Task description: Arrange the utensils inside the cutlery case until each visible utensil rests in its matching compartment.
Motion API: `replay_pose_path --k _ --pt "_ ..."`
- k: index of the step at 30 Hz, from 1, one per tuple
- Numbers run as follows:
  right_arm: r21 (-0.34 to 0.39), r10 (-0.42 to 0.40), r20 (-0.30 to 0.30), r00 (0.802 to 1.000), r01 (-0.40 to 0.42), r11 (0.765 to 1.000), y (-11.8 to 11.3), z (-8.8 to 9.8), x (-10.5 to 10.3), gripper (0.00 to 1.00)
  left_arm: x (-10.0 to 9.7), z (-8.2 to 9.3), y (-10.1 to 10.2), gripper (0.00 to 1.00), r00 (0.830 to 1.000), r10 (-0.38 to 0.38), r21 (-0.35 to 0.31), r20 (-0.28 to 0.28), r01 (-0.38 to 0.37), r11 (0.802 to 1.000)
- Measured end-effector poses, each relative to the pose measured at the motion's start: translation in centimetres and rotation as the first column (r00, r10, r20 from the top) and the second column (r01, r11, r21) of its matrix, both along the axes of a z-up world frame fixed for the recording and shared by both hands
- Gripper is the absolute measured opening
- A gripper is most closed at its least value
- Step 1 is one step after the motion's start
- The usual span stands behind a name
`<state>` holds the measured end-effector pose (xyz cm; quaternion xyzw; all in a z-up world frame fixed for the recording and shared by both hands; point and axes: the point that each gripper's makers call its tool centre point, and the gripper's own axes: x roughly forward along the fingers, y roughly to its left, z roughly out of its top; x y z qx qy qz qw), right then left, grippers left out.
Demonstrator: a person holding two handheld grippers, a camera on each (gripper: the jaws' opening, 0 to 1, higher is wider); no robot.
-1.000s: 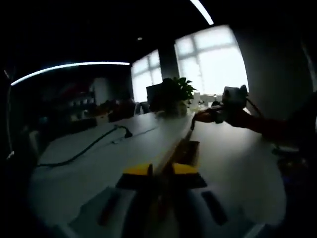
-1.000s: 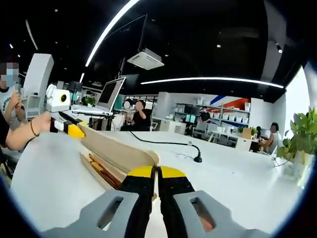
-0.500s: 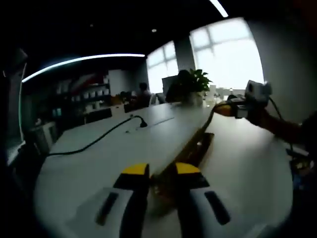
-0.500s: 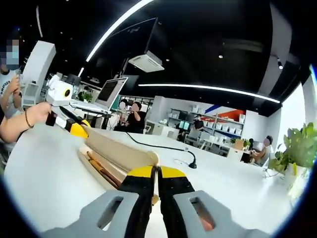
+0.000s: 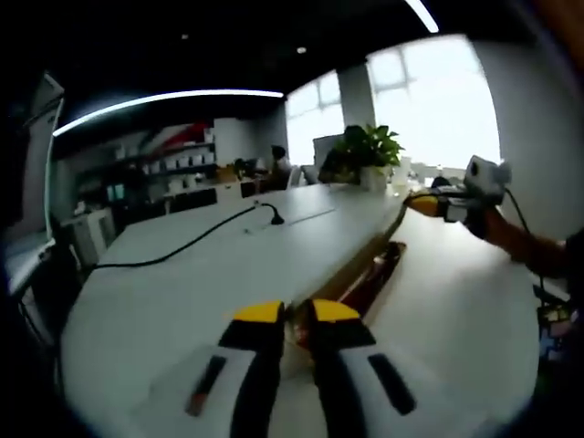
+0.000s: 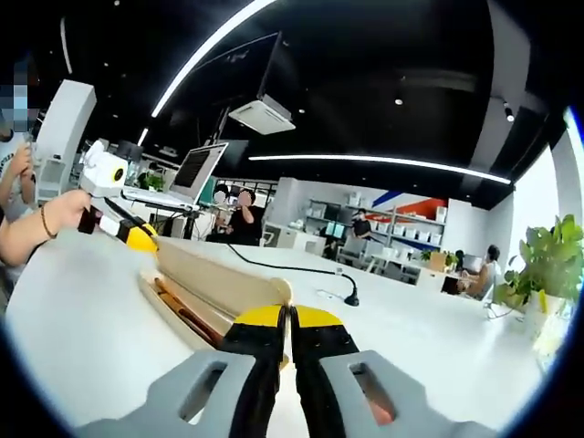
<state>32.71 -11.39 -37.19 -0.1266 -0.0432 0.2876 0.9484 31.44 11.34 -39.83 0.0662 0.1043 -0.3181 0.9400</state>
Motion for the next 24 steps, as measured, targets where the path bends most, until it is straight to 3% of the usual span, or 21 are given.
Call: replay_pose_path --k 13,16,24 --pt "-0.119 -0.02 0.057 0.998 0.027 0.993 0.5 -0.6 -0.2 0.01 -0.1 -0.2 0.7 0.08 0.998 0.058 0.023 -0.006 -0.058 0.998" --pt "-0.144 -0.034 0.057 0.998 0.042 0.989 0.3 -0.9 0.2 0.01 0.3 -0.1 0.6 0.08 0.996 0.065 0.103 0.062 -0.072 0.992" --pt "-0.203 -0.068 0.035 0.997 0.073 0.976 0.0 -2.3 1.4 0.02 0.4 -0.3 0.4 0.08 0.994 0.059 0.141 0.092 -0.071 0.987"
